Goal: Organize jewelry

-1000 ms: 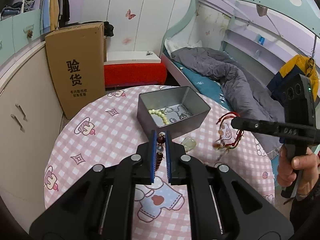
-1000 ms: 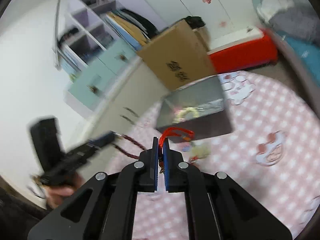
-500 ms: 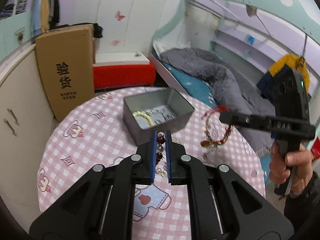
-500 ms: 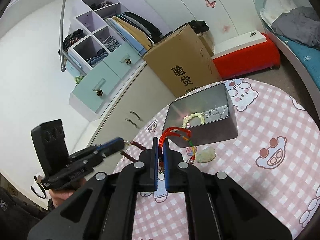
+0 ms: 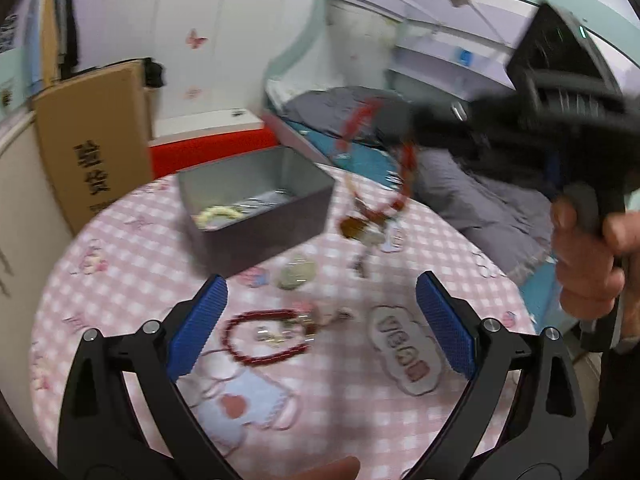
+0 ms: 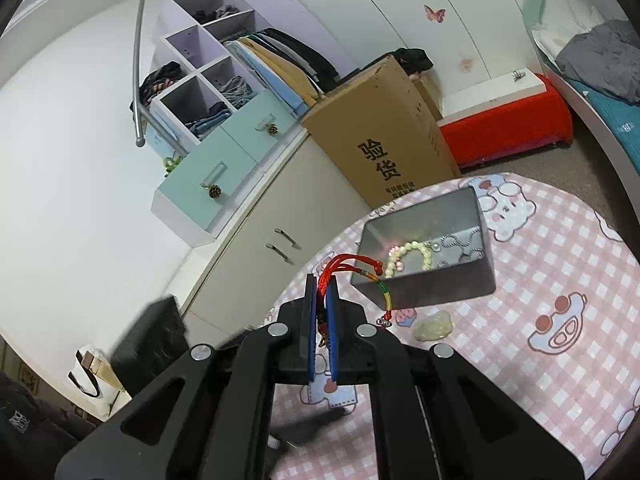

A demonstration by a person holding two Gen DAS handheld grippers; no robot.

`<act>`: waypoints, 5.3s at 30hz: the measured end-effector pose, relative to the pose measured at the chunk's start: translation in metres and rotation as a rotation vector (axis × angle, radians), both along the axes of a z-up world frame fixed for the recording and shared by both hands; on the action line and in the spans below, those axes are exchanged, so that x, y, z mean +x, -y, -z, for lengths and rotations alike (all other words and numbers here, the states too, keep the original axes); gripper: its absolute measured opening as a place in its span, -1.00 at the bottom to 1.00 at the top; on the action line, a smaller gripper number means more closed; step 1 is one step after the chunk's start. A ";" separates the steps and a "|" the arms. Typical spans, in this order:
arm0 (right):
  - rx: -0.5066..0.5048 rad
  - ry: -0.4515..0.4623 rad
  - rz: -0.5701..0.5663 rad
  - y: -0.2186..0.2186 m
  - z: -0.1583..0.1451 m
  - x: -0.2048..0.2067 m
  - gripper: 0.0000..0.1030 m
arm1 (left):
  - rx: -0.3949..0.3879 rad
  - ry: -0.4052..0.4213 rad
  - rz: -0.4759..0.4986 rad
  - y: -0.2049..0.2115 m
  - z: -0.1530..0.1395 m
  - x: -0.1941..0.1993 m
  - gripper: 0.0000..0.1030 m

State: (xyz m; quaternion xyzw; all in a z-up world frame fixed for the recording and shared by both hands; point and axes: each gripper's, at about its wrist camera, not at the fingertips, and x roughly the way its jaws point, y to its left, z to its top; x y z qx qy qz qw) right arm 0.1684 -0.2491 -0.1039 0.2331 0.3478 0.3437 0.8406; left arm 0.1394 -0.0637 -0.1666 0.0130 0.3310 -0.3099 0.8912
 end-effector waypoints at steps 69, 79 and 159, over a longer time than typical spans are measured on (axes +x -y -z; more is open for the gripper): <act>-0.378 0.009 0.226 -0.014 -0.002 0.102 0.85 | 0.168 -0.019 -0.233 -0.011 -0.102 0.129 0.88; -0.357 0.059 0.307 -0.001 -0.029 0.089 0.85 | 0.129 0.014 -0.289 -0.026 -0.121 0.117 0.88; -0.520 0.201 0.116 -0.045 -0.023 0.016 -0.73 | 0.151 0.036 -0.209 -0.041 -0.064 0.054 -0.59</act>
